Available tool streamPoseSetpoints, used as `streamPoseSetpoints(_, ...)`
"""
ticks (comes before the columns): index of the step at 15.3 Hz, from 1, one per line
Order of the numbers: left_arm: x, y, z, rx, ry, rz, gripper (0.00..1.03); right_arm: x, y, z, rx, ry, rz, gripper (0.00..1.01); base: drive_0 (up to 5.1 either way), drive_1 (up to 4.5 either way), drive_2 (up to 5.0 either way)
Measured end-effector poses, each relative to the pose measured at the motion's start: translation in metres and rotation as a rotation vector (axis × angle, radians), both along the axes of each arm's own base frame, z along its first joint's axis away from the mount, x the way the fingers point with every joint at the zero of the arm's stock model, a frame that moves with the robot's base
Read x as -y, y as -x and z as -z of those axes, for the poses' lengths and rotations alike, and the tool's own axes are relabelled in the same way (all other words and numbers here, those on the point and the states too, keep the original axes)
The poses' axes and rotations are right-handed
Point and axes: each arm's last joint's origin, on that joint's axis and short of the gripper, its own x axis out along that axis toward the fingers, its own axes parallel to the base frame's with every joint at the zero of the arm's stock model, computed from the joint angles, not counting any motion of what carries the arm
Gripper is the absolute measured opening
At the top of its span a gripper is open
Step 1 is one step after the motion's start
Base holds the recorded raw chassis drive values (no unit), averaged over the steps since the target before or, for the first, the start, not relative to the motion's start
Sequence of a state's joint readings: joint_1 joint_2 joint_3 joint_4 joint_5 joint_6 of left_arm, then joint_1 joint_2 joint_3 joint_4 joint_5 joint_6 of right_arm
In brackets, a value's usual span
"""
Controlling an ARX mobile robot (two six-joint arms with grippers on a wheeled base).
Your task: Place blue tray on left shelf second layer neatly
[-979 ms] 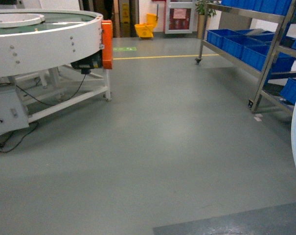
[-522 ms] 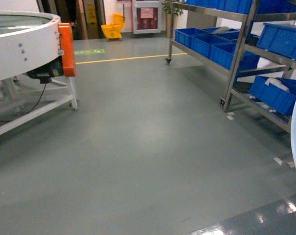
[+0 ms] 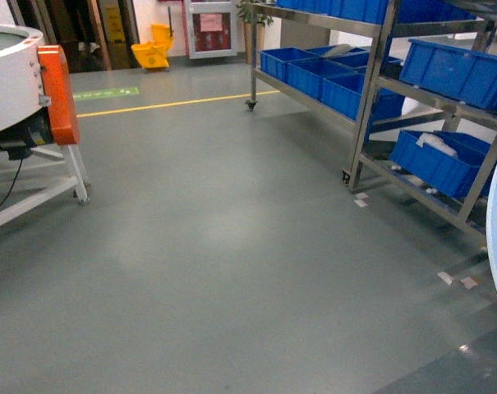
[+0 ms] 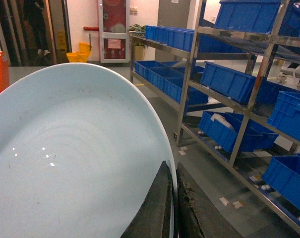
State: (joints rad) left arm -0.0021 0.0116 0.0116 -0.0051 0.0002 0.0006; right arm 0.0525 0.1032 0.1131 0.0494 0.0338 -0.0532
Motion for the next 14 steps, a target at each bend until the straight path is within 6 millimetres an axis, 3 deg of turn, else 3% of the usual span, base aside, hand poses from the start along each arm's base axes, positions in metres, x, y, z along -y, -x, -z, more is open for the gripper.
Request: streamPoseSetpoints(14, -0.0001, 0.0000, 0.0000, 0.000, 0.000, -0.002, 0.98, 0.0000, 0.0000, -0.0002, 0.003, 0.000, 0.000, 0.02, 0.1, 3.98, -3.8)
